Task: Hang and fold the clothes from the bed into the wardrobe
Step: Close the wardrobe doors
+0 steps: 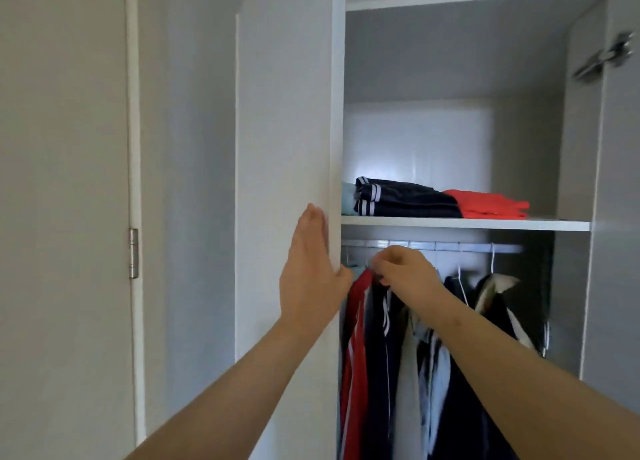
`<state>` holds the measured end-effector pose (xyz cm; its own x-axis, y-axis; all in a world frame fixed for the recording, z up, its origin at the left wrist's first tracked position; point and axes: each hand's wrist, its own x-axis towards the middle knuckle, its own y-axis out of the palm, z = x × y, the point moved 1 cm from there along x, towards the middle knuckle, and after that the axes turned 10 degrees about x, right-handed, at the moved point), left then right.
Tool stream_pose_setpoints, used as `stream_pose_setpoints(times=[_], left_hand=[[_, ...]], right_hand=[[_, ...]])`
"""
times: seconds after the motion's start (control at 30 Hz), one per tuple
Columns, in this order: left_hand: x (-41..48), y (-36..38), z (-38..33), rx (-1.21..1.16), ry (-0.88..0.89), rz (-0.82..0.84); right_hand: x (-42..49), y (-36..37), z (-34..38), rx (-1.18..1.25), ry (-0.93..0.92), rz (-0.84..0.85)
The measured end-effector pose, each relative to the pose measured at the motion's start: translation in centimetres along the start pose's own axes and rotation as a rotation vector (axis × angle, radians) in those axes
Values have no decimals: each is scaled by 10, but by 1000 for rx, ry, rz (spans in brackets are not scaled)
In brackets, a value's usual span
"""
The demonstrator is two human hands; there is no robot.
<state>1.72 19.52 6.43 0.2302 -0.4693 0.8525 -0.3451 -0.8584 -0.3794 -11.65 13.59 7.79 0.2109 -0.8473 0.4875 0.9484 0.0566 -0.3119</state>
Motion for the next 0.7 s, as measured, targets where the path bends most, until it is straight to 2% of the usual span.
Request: stream_pose_setpoints(times=[0.13,0.23,0.4,0.63,0.7], left_hand=[[18,75,-24,194,114,16],[34,122,-40,387,75,-18],[58,189,-51,557,13,-43],[82,244,-40,665,23,-87],[88,256,-37,685,-1,-88]], right_hand=[[19,-50,-31,-52,67,-65],[30,-77,-52,-85,78,-78],[62,-121,-87,-221,67,-84],[140,-138,-106,-703,-162,-84],[160,-138,-111,-792,-158,-38]])
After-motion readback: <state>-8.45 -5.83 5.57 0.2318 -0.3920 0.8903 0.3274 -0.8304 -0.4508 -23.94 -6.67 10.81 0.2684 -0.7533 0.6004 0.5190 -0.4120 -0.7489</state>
